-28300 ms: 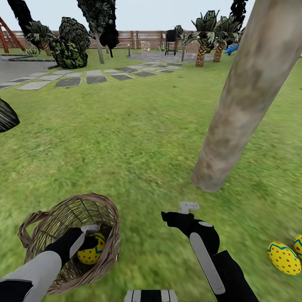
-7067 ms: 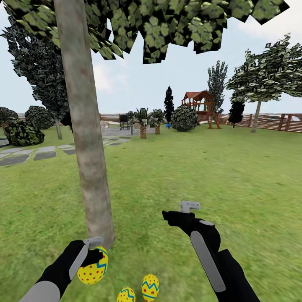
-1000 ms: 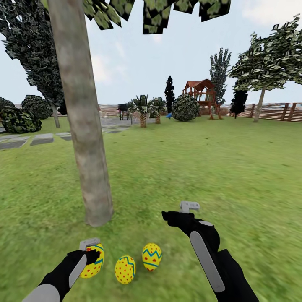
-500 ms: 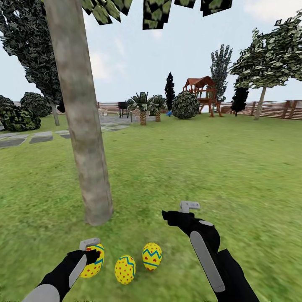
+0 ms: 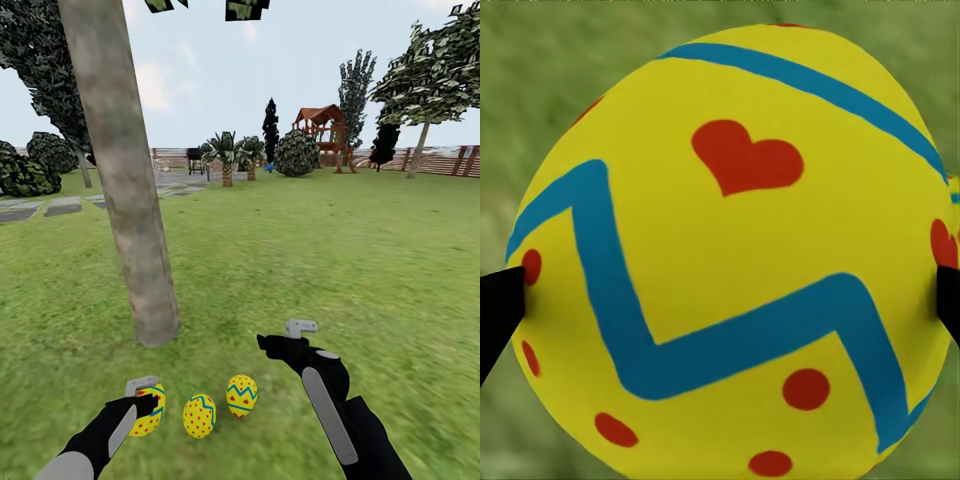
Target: Take the three Easter eggs out of the wicker basket on the lawn in the garden, then place them on the lawn next to a single tree (choose any tree) so that all three eggs are next to the same tree and none are left in the basket.
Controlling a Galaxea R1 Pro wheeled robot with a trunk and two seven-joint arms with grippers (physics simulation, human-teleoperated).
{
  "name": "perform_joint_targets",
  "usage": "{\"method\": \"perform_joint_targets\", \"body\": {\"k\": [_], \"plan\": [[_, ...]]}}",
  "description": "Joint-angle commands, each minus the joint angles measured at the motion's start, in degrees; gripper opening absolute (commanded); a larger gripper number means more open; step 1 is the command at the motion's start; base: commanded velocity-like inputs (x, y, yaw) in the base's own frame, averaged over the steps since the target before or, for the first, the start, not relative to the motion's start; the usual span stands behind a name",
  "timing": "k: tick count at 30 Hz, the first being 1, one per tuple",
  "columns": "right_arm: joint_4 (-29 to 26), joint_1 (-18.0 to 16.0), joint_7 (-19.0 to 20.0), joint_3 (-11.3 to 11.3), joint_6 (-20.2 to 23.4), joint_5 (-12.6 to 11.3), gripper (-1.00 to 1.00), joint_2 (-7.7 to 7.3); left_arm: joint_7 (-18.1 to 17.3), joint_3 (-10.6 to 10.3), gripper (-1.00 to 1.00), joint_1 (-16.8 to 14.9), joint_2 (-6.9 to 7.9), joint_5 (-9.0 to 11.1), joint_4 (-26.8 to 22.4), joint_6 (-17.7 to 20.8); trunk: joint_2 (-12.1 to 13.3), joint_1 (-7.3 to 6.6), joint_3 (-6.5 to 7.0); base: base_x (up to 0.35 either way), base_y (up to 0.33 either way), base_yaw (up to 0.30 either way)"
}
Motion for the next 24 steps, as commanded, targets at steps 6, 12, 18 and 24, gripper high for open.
{"method": "perform_joint_targets", "body": {"k": [6, 12, 18, 24], "plan": [[-0.06, -0.05, -0.59, 0.05, 0.12, -0.59, 1.0, 0.02, 0.4, -0.32, -1.0, -0.01, -0.05, 0.55, -0.12, -0.15, -0.03, -0.01, -0.06, 0.019, 0.0, 0.0], [-0.06, -0.05, -0.59, 0.07, 0.12, -0.6, 1.0, 0.04, 0.4, -0.3, -1.0, -0.01, -0.03, 0.56, -0.12, -0.11, -0.03, -0.01, -0.06, 0.257, 0.0, 0.0], [-0.06, -0.05, -0.59, 0.06, 0.12, -0.6, 1.0, 0.01, 0.4, -0.3, -1.0, -0.01, -0.01, 0.56, -0.12, -0.1, -0.03, -0.01, -0.06, 0.281, 0.0, 0.0], [-0.06, -0.05, -0.59, 0.08, 0.12, -0.59, 1.0, 0.03, 0.4, -0.33, -1.0, -0.01, -0.15, 0.56, -0.12, -0.16, -0.04, 0.01, -0.28, 0.037, 0.0, 0.0]]}}
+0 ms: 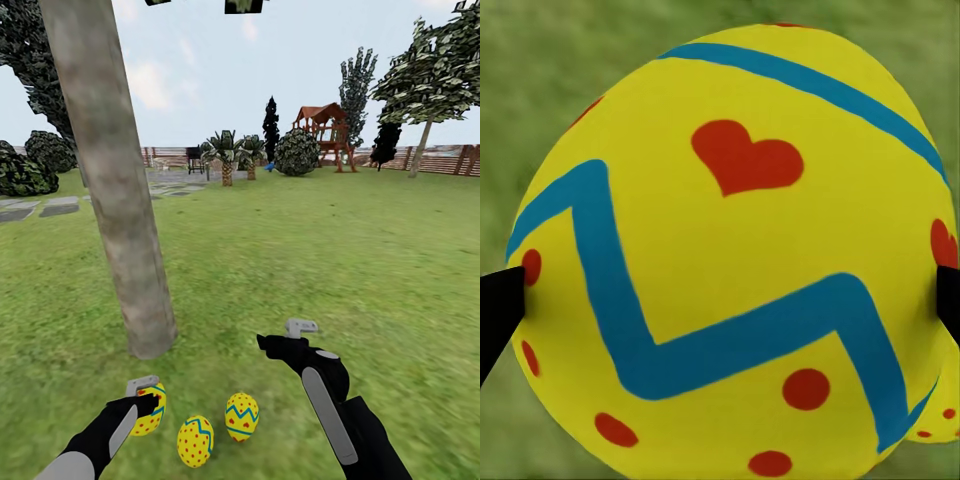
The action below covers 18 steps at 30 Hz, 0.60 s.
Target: Take the three Easter eggs out of the wicker basket on the lawn in the garden, then place them on the lawn next to a single tree (choose any tree) so that all three eggs are next to the same tree and none are left in the basket.
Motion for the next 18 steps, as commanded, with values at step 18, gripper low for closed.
{"method": "perform_joint_targets", "body": {"k": [18], "plan": [[-0.06, -0.04, -0.59, 0.01, 0.12, -0.52, 1.0, -0.02, 0.41, 0.17, -1.0, -0.01, 0.28, 0.59, -0.13, -1.27, -0.2, 0.32, -2.94, 0.001, 0.0, 0.0]]}}
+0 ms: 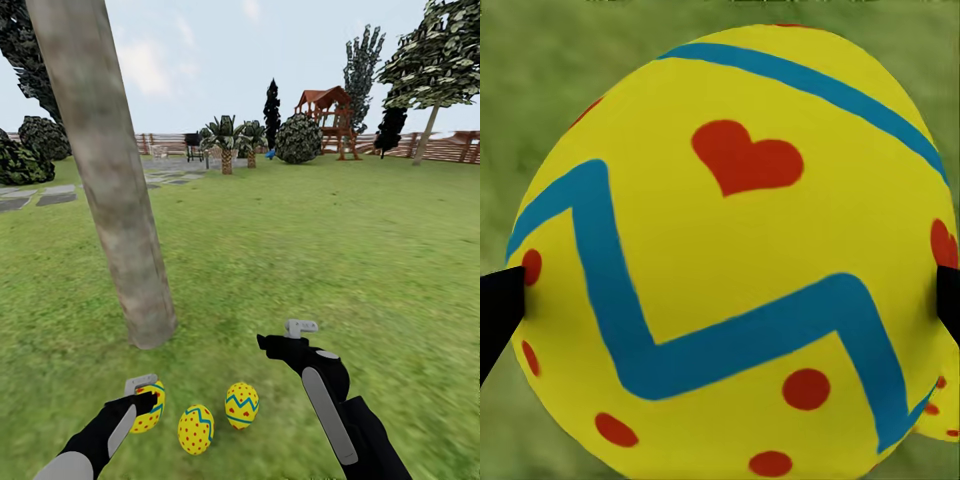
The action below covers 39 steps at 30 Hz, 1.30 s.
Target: Take the three Easter eggs out of the wicker basket on the lawn in the garden, then place them on the lawn next to a single tree (choose any tree) so that all three eggs are next to the same tree and none are left in the basket.
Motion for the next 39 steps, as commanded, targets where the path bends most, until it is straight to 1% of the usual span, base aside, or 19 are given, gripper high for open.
{"method": "perform_joint_targets", "body": {"k": [1, 4, 7, 10, 14, 32, 37, 39], "plan": [[-0.06, -0.04, -0.59, 0.04, 0.12, -0.6, 1.0, 0.0, 0.38, -0.19, -1.0, -0.01, 0.05, 0.56, -0.11, 0.03, -0.04, 0.01, -0.29, 0.0, 0.0, 0.0], [-0.04, -0.04, -0.59, 0.04, 0.12, -0.61, 1.0, 0.0, 0.44, -0.15, -1.0, -0.01, 0.1, 0.55, -0.04, -0.81, -0.08, 0.09, -0.95, 0.0, 0.0, 0.0], [-0.05, -0.04, -0.59, 0.07, 0.12, -0.6, 1.0, 0.0, 0.46, -0.2, -1.0, -0.01, 0.1, 0.65, 1.8, -1.38, -0.12, 0.17, -1.62, 0.0, 0.0, 0.0], [-0.06, -0.04, -0.59, 0.06, 0.12, -0.6, 1.0, 0.0, 0.52, -0.27, -1.0, -0.01, 0.11, 0.68, 2.41, -1.67, -0.16, 0.24, -2.28, 0.0, 0.0, 0.0], [-0.06, -0.04, -0.59, 0.08, 0.12, -0.6, 1.0, 0.0, 0.84, -0.3, -1.0, -0.01, 0.13, 0.62, 2.65, -3.28, -0.22, 0.35, -3.17, 0.0, 0.0, 0.0], [-0.03, -0.04, -0.59, 0.11, 0.12, -0.62, 1.0, 0.0, 0.91, -0.3, -1.0, -0.02, 0.12, 0.67, 2.32, -3.54, -0.46, 0.81, -7.15, 0.0, 0.0, 0.0], [0.05, -0.04, -0.59, 0.14, 0.12, -0.6, 1.0, 0.0, 0.84, -0.29, -1.0, -0.24, 0.26, 0.76, 1.54, -3.06, -0.46, 0.81, -7.15, 0.0, 0.0, 0.0], [0.05, -0.04, -0.59, 0.56, 0.13, -0.6, 1.0, 0.01, 0.72, -0.27, -1.0, -0.44, 0.24, 0.77, 1.33, -2.91, -0.46, 0.81, -7.15, 0.0, 0.0, 0.0]]}}
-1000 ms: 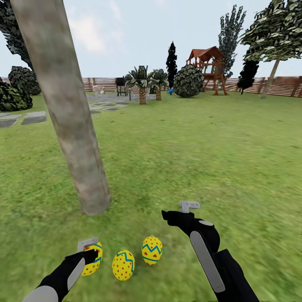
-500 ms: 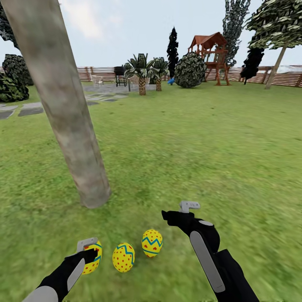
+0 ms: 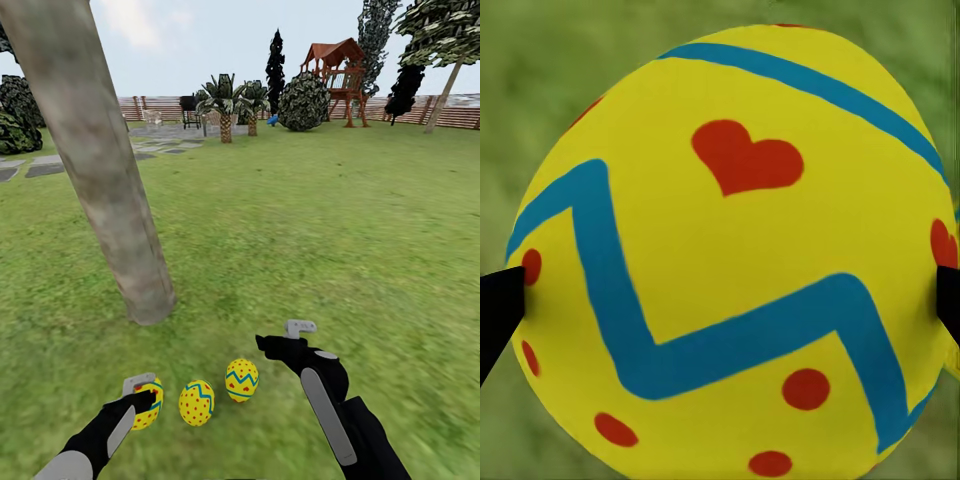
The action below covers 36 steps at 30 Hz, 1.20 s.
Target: Take the three Easter eggs out of the wicker basket on the lawn in the garden, then place them on the lawn next to a single tree (choose any tree) so that all three eggs are next to the same tree and none are left in the basket.
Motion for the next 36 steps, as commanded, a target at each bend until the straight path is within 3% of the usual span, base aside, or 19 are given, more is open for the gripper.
{"method": "perform_joint_targets", "body": {"k": [1, 13, 36], "plan": [[-0.06, -0.04, -0.59, 0.28, 0.11, -0.58, 1.0, 0.0, 0.23, -0.21, -1.0, -0.26, 0.03, 0.47, -0.19, 0.33, -0.03, 0.01, -0.27, 0.0, 0.0, 0.0], [0.19, -0.04, -0.59, 0.69, 0.03, -0.58, 1.0, -0.01, -0.1, -0.23, -1.0, -5.37, 0.07, 0.36, 0.44, -0.52, -0.13, 0.2, -1.82, 0.0, 0.0, 0.0], [0.45, -0.04, -0.59, 0.77, 0.03, -0.58, 1.0, 0.12, -0.2, 0.02, -1.0, -5.51, 0.02, 0.62, 0.31, -3.91, -0.44, 0.79, -6.92, 0.0, 0.0, 0.0]]}}
